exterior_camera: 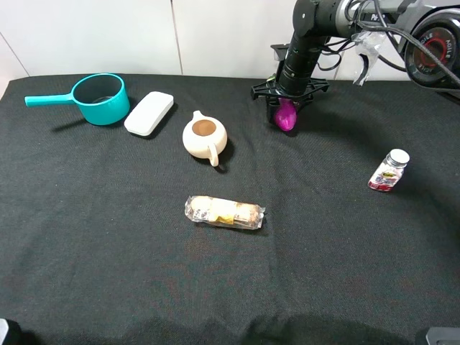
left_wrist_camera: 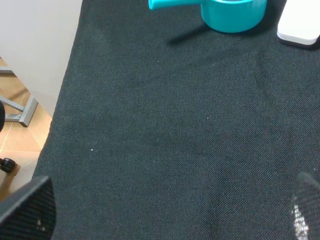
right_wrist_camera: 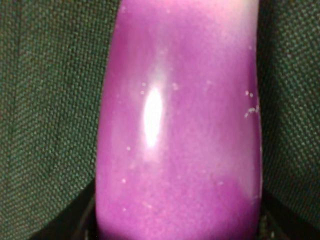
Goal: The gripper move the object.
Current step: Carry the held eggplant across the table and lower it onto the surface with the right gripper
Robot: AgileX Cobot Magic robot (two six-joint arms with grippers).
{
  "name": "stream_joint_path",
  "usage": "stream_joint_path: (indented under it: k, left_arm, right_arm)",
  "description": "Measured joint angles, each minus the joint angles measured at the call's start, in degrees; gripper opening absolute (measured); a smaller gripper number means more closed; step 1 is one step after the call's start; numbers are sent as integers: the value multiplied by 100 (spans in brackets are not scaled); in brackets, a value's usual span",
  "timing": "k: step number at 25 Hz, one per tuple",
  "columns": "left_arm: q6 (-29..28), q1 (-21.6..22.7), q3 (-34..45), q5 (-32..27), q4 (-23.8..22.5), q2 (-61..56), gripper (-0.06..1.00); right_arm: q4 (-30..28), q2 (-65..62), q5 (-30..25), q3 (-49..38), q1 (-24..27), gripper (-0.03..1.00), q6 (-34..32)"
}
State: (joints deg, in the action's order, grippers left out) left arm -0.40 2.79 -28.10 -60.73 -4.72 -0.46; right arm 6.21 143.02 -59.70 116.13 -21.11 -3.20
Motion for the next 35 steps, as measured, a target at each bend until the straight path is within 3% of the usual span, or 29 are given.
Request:
stream_joint_path:
  k: [19,35]
  left_arm:
    - [0,0,0,0,0,0,99]
    - [0,0,0,0,0,0,99]
  right_arm:
    - [-3,-23,-210,0,0,39,113]
    - [49,-583,-960,0,0,39,320]
